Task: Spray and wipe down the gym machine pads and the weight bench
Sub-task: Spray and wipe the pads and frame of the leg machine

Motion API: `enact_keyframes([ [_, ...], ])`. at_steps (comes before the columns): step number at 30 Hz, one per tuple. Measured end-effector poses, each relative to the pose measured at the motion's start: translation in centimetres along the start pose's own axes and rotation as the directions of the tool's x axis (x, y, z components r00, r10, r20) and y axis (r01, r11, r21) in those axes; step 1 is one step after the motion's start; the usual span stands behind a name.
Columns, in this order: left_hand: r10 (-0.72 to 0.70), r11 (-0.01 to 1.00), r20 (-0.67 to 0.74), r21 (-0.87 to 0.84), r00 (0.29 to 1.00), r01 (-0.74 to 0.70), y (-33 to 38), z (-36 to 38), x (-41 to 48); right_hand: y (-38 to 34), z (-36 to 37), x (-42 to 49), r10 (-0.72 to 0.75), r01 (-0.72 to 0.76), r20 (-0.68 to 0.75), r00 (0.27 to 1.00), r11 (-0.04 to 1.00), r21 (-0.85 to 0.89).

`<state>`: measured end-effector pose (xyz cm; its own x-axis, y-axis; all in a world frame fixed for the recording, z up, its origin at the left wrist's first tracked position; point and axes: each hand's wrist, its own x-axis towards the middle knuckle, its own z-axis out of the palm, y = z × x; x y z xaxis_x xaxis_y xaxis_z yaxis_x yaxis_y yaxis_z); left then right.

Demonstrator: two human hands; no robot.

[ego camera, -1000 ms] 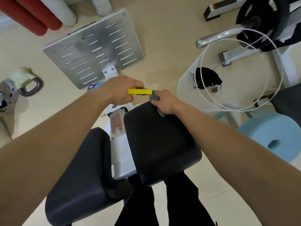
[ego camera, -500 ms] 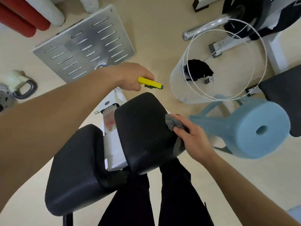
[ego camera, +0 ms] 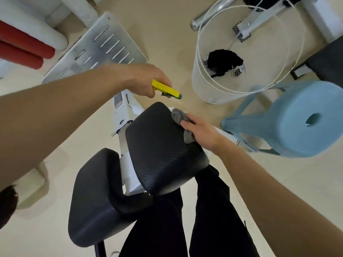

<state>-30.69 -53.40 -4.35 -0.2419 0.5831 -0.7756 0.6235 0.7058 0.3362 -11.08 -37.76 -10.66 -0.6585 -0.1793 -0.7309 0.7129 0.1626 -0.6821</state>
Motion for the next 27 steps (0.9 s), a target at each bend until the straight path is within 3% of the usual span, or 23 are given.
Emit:
enact_keyframes([
  [5, 0.002, 0.991, 0.134, 0.132, 0.991, -0.020, 2.5, -1.5, 0.9, 2.4, -3.1, -8.6, -0.032, 0.048, -0.082, 0.996, 0.979, 0.197],
  [10, -0.033, 0.967, 0.324, 0.250, 0.945, -0.052, 4.4, -3.6, 3.9, 5.0, -3.3, -10.3, 0.084, 0.089, -0.289, 0.954, 0.838, 0.539],
  [20, -0.154, 0.908, 0.368, 0.418, 0.917, -0.016, 3.1, -5.0, 9.1, 5.8, -2.8, -8.6, 0.077, 0.149, -0.324, 0.943, 0.773, 0.617],
  [27, -0.148, 0.937, 0.341, 0.349, 0.928, 0.022, 1.9, -4.5, 9.5, 5.4, -3.2, -7.6, 0.040, 0.169, -0.316, 0.948, 0.778, 0.605],
])
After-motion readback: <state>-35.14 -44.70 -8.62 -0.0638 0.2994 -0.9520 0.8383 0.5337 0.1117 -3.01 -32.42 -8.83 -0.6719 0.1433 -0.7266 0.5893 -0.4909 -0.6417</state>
